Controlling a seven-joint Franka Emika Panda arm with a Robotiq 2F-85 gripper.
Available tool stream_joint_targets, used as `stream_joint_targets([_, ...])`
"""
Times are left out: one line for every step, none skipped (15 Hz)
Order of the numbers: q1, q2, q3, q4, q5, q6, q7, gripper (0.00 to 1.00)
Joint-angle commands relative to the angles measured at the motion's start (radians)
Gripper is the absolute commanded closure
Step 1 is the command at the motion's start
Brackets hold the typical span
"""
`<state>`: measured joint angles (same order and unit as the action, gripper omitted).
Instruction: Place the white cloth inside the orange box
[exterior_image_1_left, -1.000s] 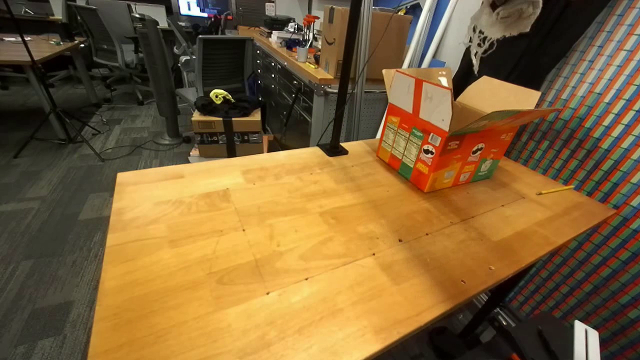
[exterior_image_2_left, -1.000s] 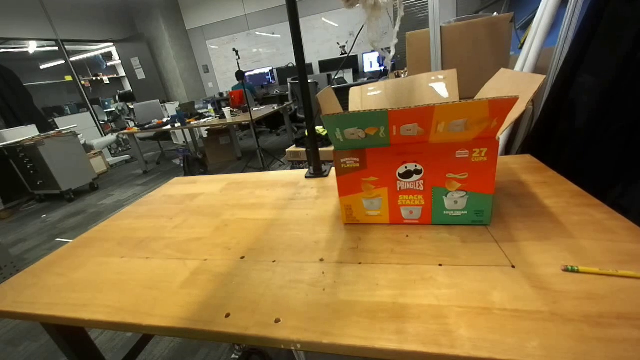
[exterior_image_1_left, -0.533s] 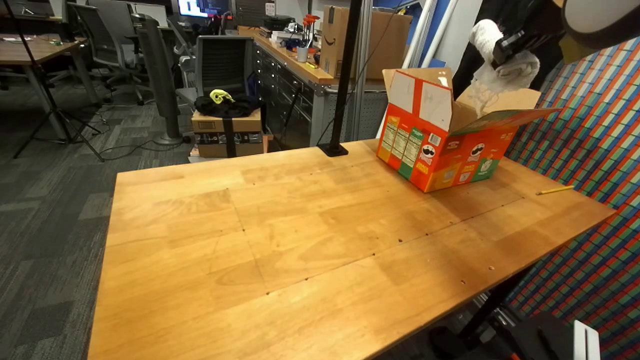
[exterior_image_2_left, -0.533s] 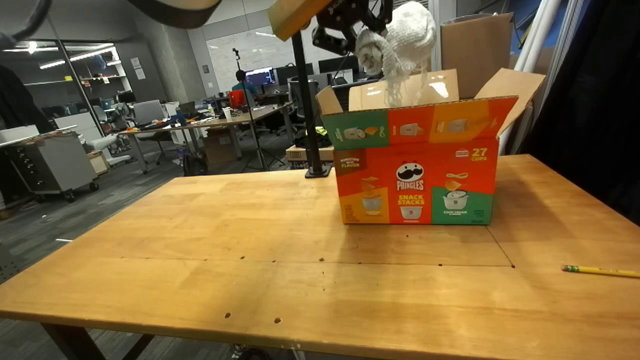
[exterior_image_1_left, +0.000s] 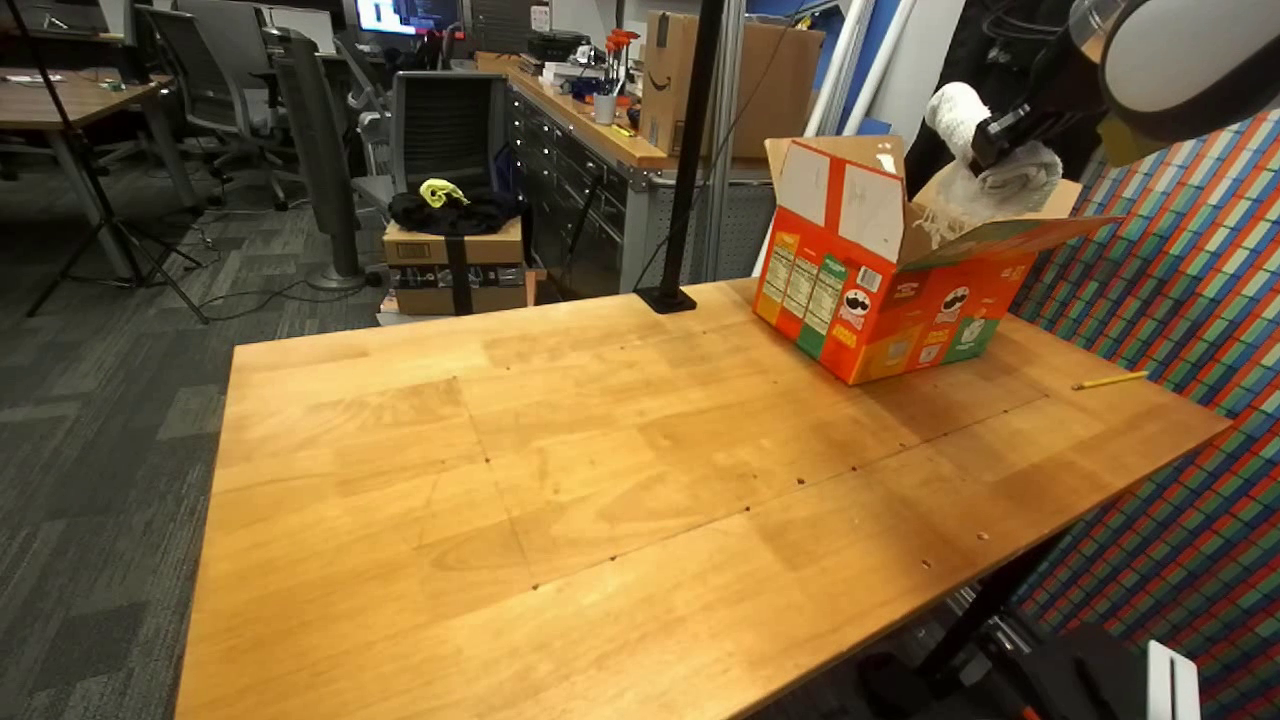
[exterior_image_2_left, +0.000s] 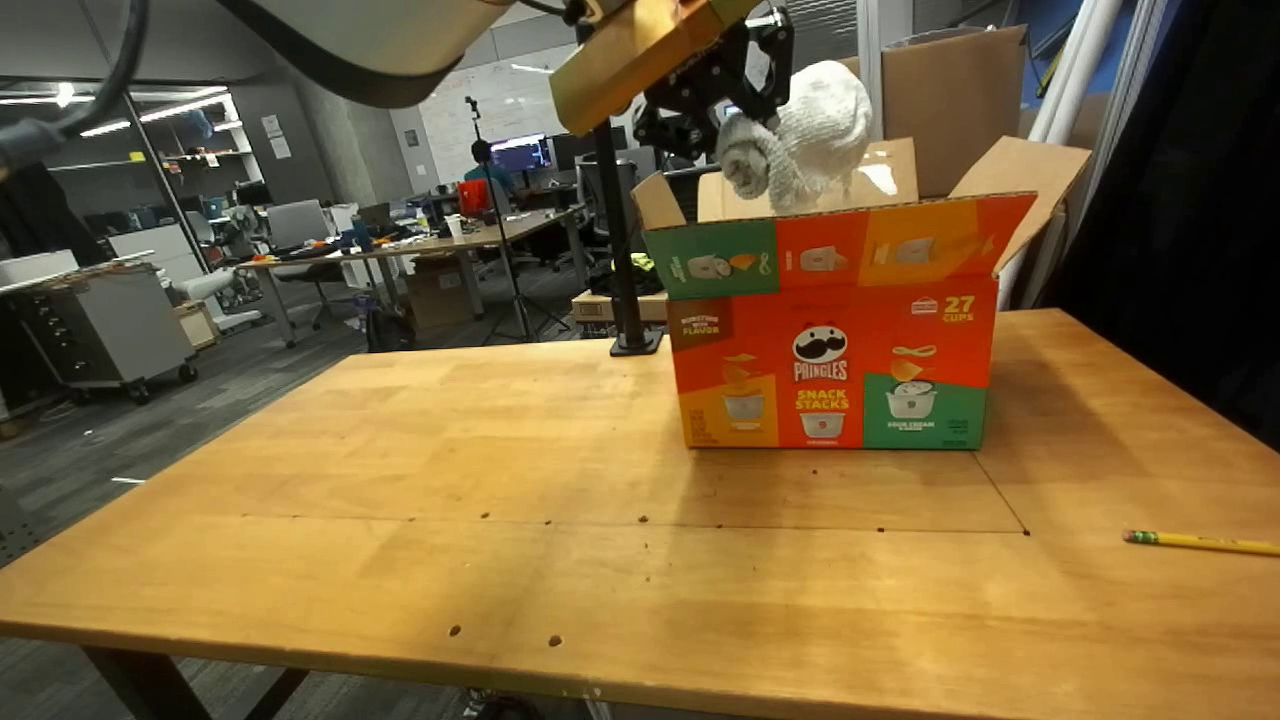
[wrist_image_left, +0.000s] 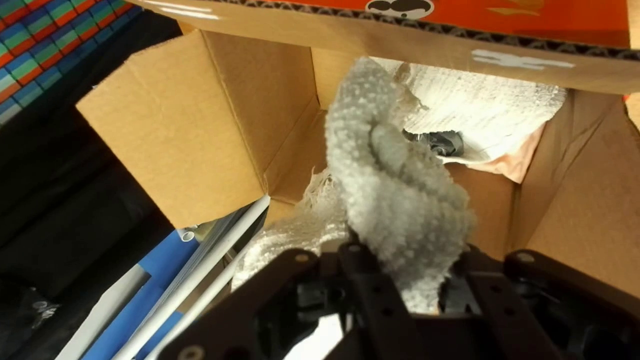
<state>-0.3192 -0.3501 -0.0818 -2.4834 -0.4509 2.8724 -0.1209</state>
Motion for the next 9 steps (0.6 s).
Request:
stream_joint_targets([0.005, 0.000, -0.005, 0.001, 0.001, -0.001, -0.002, 0.80])
stream_joint_targets([0.005, 0.000, -0.005, 0.001, 0.001, -0.001, -0.002, 0.80])
stream_joint_targets([0.005, 0.000, -0.005, 0.001, 0.001, -0.001, -0.002, 0.80])
stream_joint_targets([0.005, 0.000, -0.005, 0.001, 0.001, -0.001, -0.002, 0.80])
stream_joint_targets([0.005, 0.000, -0.005, 0.001, 0.001, -0.001, -0.002, 0.80])
stream_joint_targets([0.005, 0.000, -0.005, 0.001, 0.001, -0.001, -0.002, 0.80])
stream_joint_targets([0.005, 0.000, -0.005, 0.001, 0.001, -0.001, -0.002, 0.80])
stream_joint_targets([0.005, 0.000, -0.005, 0.001, 0.001, -0.001, -0.002, 0.55])
stream_joint_targets([0.004, -0.003, -0.002, -0.006, -0.003, 0.003, 0.001, 0.54])
